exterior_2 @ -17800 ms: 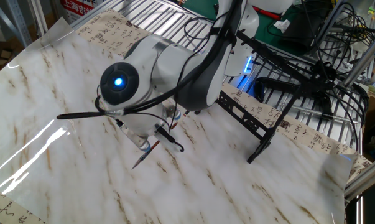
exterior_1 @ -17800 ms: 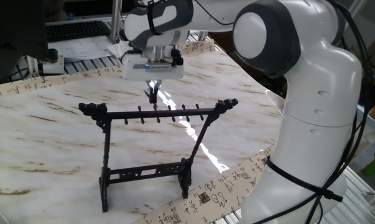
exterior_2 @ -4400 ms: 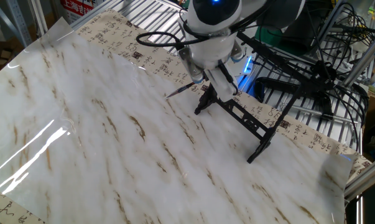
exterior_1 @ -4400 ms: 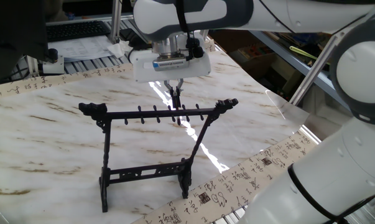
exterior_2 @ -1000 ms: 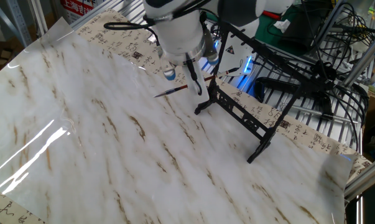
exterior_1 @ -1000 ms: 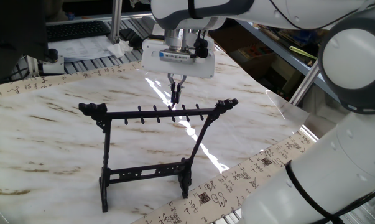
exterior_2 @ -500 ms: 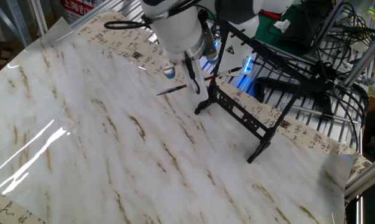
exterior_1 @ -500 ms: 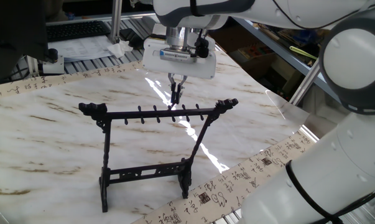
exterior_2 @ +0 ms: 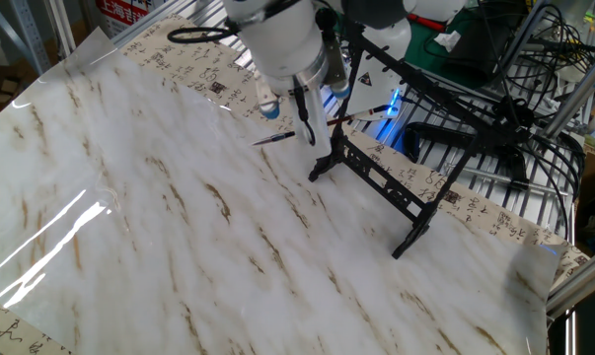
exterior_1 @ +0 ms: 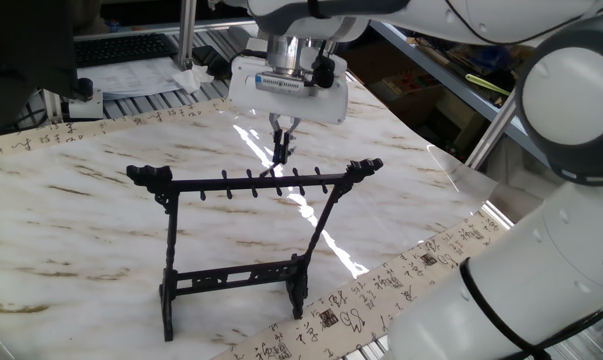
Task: Place the brush on the pen rack
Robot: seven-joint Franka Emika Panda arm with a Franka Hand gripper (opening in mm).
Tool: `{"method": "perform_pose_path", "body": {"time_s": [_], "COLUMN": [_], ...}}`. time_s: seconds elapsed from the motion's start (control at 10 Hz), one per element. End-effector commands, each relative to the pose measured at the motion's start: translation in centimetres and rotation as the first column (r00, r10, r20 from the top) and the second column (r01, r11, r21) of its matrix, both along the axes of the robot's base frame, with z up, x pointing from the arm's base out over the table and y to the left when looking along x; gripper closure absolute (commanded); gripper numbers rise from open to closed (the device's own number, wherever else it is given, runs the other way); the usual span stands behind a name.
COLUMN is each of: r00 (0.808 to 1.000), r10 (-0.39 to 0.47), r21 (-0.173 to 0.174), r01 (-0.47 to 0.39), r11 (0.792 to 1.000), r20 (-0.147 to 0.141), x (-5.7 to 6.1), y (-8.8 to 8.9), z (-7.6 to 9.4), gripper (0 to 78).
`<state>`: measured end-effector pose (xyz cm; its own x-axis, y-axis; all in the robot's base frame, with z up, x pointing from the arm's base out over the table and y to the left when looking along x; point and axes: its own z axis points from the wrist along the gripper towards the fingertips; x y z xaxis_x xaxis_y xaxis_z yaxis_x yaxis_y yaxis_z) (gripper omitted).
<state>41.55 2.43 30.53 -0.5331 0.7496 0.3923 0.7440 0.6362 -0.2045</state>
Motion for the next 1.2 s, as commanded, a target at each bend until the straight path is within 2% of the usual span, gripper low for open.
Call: {"method": "perform_pose_path", "body": {"time_s": [0.1,0.8,1.2], "r00": [0.998,0.996,0.997], "r10": [-0.06,-0.087,-0.071], "r21": [-0.013,-0.003,0.011], "r01": [0.06,0.087,0.071], "r11": [0.998,0.996,0.997], "r20": [-0.01,-0.018,-0.016], "x": [0.6,-0.2,0.7], "y": [-0.1,0.6,0.5], "z": [0.5,1.1,1.6], "gripper": [76.4,76.4,76.4]}}
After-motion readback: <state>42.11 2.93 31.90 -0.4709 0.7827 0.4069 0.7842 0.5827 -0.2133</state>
